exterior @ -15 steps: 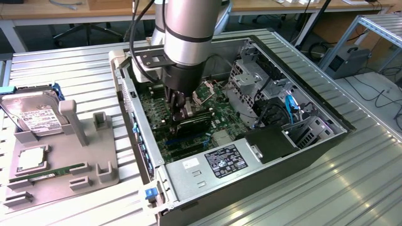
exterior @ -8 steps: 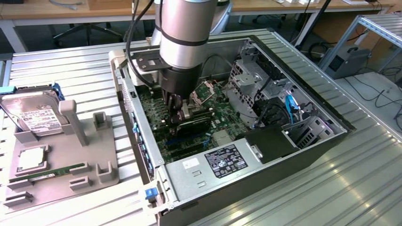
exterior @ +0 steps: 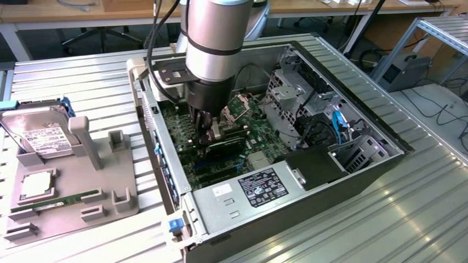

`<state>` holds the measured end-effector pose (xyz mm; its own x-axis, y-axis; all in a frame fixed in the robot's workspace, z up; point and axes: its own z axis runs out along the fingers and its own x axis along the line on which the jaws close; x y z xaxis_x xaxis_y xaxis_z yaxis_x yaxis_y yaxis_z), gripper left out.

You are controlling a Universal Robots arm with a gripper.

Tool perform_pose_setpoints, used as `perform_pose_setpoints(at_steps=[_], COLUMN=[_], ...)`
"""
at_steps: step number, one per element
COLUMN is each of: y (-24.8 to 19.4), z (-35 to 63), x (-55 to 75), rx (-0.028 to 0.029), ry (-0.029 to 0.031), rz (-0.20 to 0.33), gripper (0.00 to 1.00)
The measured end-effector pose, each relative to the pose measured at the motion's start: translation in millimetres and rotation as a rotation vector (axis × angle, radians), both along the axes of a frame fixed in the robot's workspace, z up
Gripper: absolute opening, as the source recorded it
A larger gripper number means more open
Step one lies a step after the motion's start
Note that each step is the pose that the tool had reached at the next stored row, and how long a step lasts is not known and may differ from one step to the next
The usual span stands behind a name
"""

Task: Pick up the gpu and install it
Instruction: 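Press down on the gpu until it lock into place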

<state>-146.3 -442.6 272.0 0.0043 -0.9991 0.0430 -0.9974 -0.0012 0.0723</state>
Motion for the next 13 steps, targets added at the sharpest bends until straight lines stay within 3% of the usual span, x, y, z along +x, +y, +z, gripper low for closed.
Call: perform_pose_setpoints(at_steps=[8, 13], y=[0.2, 0.1], z=[8.8, 9.1], x=[3.6, 25.2], rx=[-0.0026, -0.0028], ry=[0.0002, 0.0089], rz=[0.000, 0.000], gripper=[0.11, 0.11])
